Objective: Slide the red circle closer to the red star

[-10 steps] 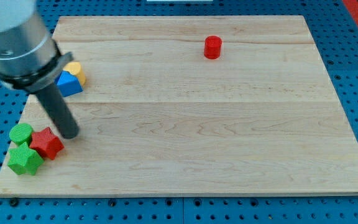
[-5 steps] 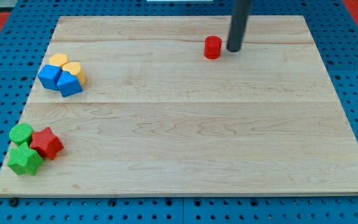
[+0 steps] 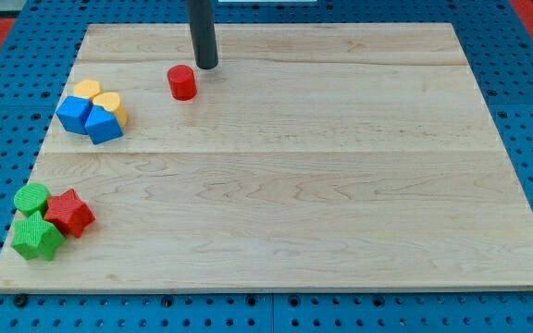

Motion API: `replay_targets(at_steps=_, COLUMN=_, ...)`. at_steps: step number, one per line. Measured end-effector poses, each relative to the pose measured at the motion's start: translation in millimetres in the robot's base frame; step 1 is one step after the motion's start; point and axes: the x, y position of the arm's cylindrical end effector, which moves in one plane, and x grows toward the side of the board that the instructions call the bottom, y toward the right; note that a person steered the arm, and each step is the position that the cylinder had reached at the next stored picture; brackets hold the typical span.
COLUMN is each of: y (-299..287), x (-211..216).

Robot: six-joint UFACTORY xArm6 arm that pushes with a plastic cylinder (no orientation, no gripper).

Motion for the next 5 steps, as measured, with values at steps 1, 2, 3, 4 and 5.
replay_targets(at_steps=1, y=-24, x=21)
replay_targets(at_steps=2, y=-25, x=57)
replay_targets(at_steps=3, y=-25, x=86)
replay_targets(at_steps=4, y=-23, x=120)
replay_targets(at_steps=5, y=-14, x=149)
